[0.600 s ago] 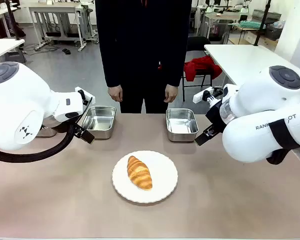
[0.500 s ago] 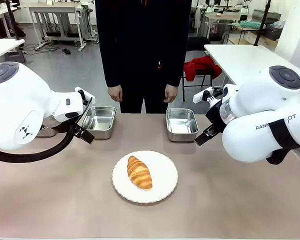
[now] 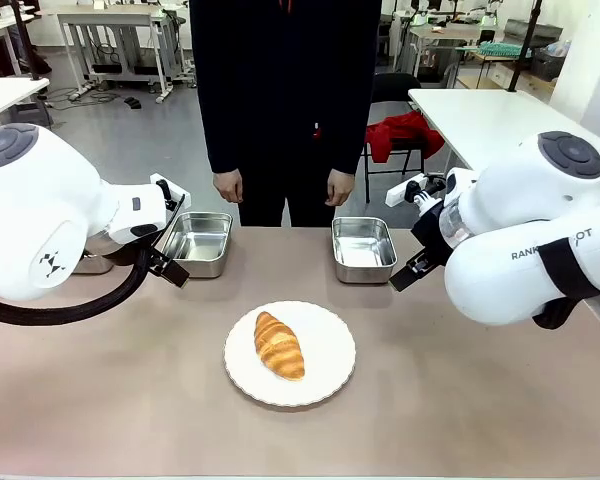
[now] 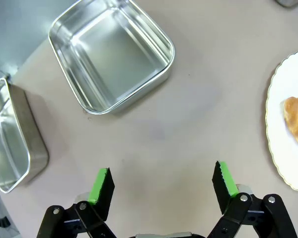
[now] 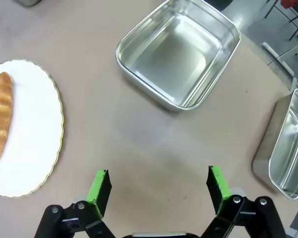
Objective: Place the bread in the container.
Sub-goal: Place the Butter Roll into the Airtight Container indicated by the human.
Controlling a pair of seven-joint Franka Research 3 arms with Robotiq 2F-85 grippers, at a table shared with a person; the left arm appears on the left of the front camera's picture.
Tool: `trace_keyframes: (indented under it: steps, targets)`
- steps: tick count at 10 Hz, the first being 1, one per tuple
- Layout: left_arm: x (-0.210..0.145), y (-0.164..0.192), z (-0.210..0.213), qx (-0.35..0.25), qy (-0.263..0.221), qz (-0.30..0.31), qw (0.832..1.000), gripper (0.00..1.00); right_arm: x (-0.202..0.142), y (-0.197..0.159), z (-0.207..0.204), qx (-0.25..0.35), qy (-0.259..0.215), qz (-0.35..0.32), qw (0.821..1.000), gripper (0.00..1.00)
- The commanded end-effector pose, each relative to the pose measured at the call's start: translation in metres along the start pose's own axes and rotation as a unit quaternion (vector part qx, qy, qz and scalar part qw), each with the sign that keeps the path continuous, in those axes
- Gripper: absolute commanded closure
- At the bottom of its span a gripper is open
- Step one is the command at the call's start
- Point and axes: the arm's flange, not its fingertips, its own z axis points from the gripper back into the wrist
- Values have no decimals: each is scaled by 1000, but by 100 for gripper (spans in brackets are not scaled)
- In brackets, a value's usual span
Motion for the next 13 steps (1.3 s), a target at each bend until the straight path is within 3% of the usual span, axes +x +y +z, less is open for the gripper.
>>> trace_keyframes:
  steps: [1, 3, 5, 7, 8, 9, 10, 11, 12, 13]
  targets:
    - [0, 0, 0, 0, 0, 0, 1000, 0, 0, 0, 0, 0, 0, 0, 1000, 0]
    - [0, 0, 0, 0, 0, 0, 1000, 0, 0, 0, 0, 0, 0, 0, 1000, 0]
    - [40, 55, 47, -42, -4, 27, 999, 0, 51, -51, 49, 38, -21, 15, 999, 0]
    - [64, 112, 78, -108, 1, 29, 994, 0, 63, -104, 102, 82, -52, 24, 995, 0]
    - [70, 146, 90, -138, 5, 14, 990, 0, 51, -138, 135, 97, -81, 29, 992, 0]
    - [66, 180, 100, -171, 17, -46, 984, 0, 32, -166, 161, 99, -96, 46, 989, 0]
    - [58, 212, 109, -208, -5, -61, 976, 0, 12, -190, 179, 112, -129, 65, 983, 0]
    - [47, 236, 114, -225, -31, -77, 971, 0, -6, -206, 185, 127, -129, 104, 978, 0]
    - [34, 249, 115, -221, -79, -103, 967, 0, -17, -215, 184, 121, -183, 107, 970, 0]
    - [26, 250, 112, -196, -95, -100, 971, 0, -25, -214, 177, 126, -203, 97, 966, 0]
